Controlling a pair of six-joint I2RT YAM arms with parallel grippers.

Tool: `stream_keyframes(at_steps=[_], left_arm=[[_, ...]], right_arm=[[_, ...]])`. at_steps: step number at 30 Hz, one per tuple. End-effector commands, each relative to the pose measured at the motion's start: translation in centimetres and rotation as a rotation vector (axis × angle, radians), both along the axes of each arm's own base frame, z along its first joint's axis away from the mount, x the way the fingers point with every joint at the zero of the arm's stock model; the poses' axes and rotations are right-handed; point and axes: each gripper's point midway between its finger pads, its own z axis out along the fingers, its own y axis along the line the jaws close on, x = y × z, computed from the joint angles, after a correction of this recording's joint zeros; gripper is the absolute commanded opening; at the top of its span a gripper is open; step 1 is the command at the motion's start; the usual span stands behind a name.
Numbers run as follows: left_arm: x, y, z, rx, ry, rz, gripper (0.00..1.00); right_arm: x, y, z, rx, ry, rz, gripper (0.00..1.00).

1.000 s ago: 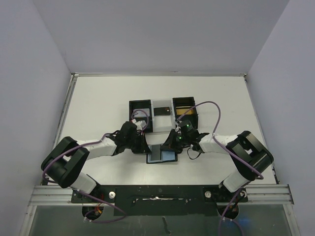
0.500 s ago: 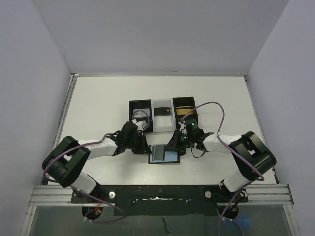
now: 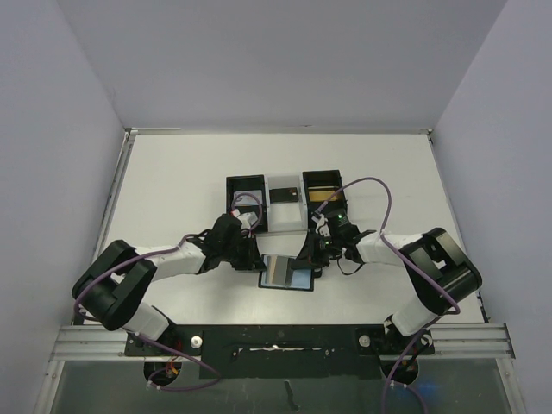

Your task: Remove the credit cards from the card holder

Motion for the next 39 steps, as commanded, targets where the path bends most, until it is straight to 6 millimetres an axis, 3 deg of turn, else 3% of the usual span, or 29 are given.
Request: stream_keyframes(at_steps=[1,6,11,16,20,26,32,36,39], left_arm=[[1.0,-0.4,2.4,0.003,-0.083,-0.014,0.15],[1.2,-1.7,4.7,-0.034,-0.148,-0.055,0.21],[0.9,-4.8,7.1,-0.132,-0.184,-0.143,0.25],[0.1,-6.5,4.6,-0.104,-0.119,-0.180,0.22],[0.5,-5.3,1.4,0.007,-0.048,-0.102,0.12],[0.6,-3.2,-1.1,0.128,-0.018,-0.033,0.06],[0.1,-2.5,-1.8,0.149,-0.003,-0.034,0.04],[-0.2,-2.7,-1.7,0.135,-0.004,-0.052,0.04],[-0.3,-3.3,-1.5,0.115,-0.001,-0.076,0.04]], right_arm=[[0.5,0.2,0.5,0.022,-0.021,0.035,0.00],[0.4,-0.3,0.5,0.023,-0.016,0.048,0.00],[0.5,-0.5,0.5,0.028,-0.020,0.053,0.00],[0.7,-0.3,0.8,0.036,-0.024,0.056,0.00],[0.8,-0.6,0.8,0.022,-0.029,0.043,0.00],[1.0,-1.2,1.0,0.008,-0.038,0.015,0.00],[1.5,-2.4,1.1,0.015,-0.037,-0.045,0.00],[1.4,-2.0,1.4,0.060,-0.032,-0.058,0.00],[1.2,-1.6,1.2,0.073,-0.009,-0.072,0.10]])
